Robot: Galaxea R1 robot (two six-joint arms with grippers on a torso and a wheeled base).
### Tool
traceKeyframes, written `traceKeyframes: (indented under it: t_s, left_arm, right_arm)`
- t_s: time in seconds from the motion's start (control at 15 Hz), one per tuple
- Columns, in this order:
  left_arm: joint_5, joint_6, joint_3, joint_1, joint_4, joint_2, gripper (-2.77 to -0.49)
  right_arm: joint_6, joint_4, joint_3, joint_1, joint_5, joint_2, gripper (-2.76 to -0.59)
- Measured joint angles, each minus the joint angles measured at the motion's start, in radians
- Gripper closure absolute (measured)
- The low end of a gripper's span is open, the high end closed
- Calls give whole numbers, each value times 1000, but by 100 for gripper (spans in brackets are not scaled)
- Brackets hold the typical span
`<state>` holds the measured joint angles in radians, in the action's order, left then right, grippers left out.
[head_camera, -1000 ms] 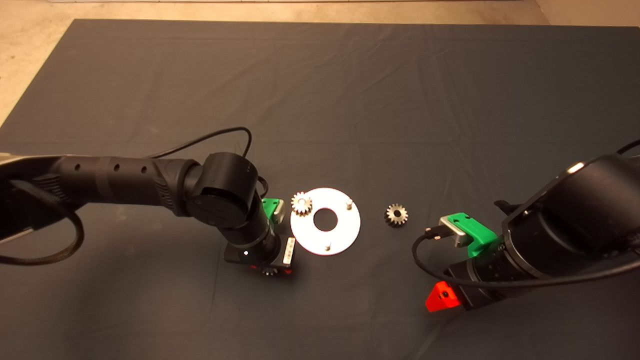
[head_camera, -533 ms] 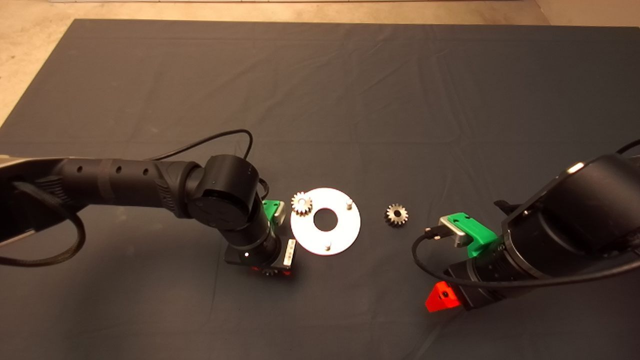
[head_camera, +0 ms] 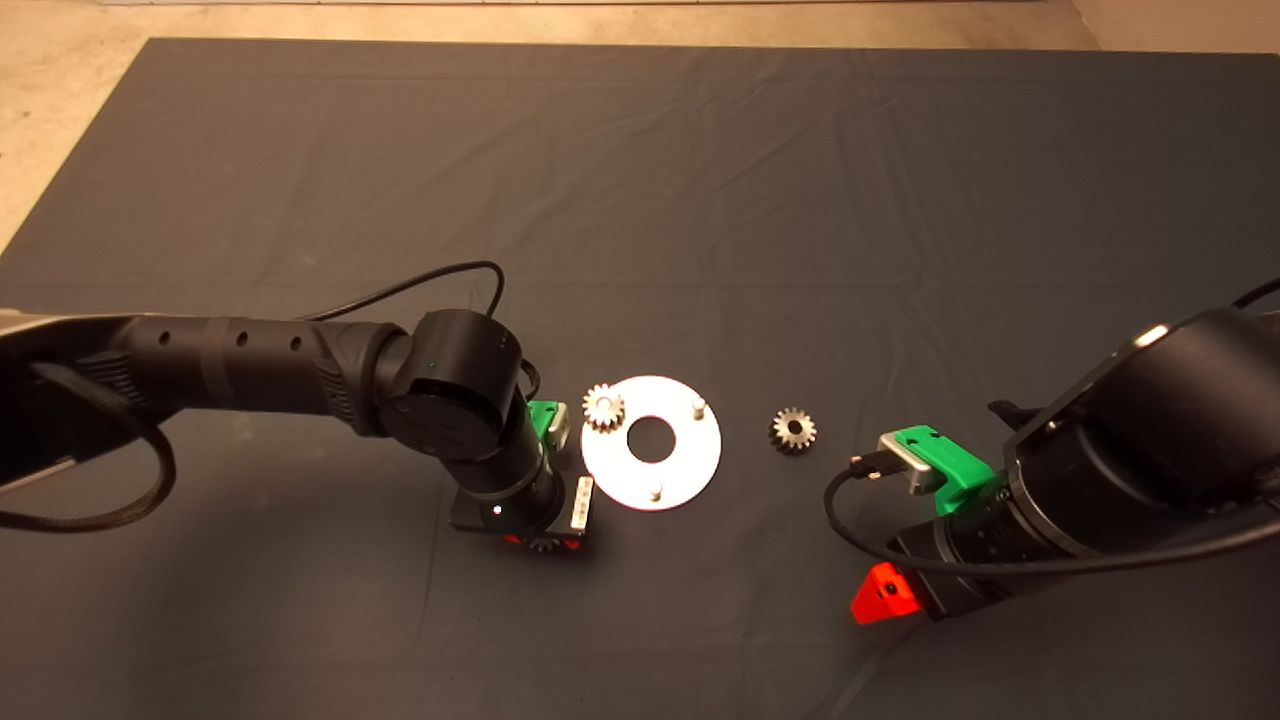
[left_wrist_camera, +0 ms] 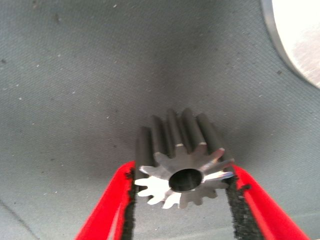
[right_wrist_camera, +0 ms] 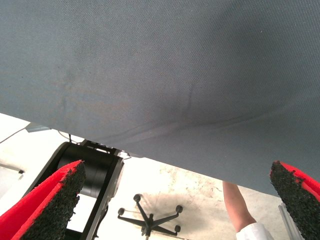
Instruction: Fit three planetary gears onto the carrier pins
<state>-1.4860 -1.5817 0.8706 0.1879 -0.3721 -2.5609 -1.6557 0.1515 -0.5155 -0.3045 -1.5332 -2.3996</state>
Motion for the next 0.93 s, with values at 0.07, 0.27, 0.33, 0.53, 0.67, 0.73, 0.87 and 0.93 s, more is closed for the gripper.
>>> traceKeyframes:
  t_s: [0.07, 0.27, 0.33, 0.53, 0.67, 0.73, 0.87, 0.93]
  left_arm:
    - [0, 0, 0, 0, 0, 0, -108]
    - [3, 0, 10, 0, 1, -2, -108]
    - [3, 0, 11, 0, 1, -2, -108]
    - [7, 0, 19, 0, 4, -2, -108]
    - [13, -2, 32, 0, 8, -3, -108]
    - [13, -7, 33, 0, 8, -3, -108]
    - [13, -13, 33, 0, 8, -3, -108]
    - [13, -18, 33, 0, 8, -3, -108]
  right_arm:
    - [0, 0, 0, 0, 0, 0, -275]
    - [0, 0, 0, 0, 0, 0, -275]
    - [0, 0, 0, 0, 0, 0, -275]
    - [0, 0, 0, 0, 0, 0, -275]
    - [0, 0, 0, 0, 0, 0, -275]
    - [0, 0, 0, 0, 0, 0, -275]
    - [0, 0, 0, 0, 0, 0, -275]
    - [0, 0, 0, 0, 0, 0, -275]
